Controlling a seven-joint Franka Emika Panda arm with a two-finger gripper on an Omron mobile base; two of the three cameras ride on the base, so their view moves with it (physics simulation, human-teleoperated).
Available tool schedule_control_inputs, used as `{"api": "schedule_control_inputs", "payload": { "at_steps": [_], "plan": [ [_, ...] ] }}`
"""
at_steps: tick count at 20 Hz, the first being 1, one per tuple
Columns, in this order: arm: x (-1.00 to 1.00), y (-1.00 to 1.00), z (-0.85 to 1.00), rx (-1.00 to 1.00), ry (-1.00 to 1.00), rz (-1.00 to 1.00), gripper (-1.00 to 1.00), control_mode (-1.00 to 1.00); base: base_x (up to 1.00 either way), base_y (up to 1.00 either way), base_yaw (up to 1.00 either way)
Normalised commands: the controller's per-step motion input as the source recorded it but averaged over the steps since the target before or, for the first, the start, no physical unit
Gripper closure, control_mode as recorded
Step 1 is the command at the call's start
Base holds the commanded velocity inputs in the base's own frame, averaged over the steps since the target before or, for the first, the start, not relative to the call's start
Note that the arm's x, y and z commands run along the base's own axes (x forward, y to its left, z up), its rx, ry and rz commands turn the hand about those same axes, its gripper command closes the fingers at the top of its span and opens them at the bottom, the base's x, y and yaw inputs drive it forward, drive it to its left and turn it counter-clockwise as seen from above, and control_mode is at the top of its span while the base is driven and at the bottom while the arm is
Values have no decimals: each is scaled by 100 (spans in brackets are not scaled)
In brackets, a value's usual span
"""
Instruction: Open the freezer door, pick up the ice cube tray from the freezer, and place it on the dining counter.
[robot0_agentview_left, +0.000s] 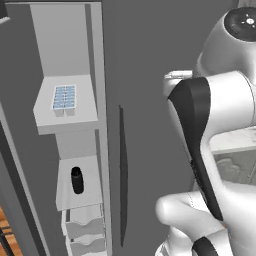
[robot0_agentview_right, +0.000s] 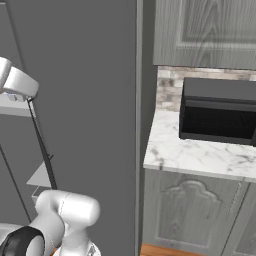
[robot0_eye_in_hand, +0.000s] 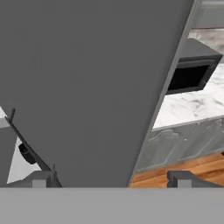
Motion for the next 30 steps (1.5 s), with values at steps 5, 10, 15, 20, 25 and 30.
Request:
{"api": "schedule_control_inputs", "payload": {
  "at_steps": [5,10,15,20,25,30],
  "plan": [
    [-1,-31,-28,1,0,17,-100,-100,0,0,0],
    [7,-31,-41,1,0,15,-100,-100,0,0,0],
    [0,-18,-47,4,0,8,-100,-100,0,0,0],
    [0,-14,-14,1,0,6,-100,-100,0,0,0],
    [0,-6,0,0,0,6,-100,-100,0,0,0],
    [0,0,0,0,0,2,-100,-100,0,0,0]
  ]
}}
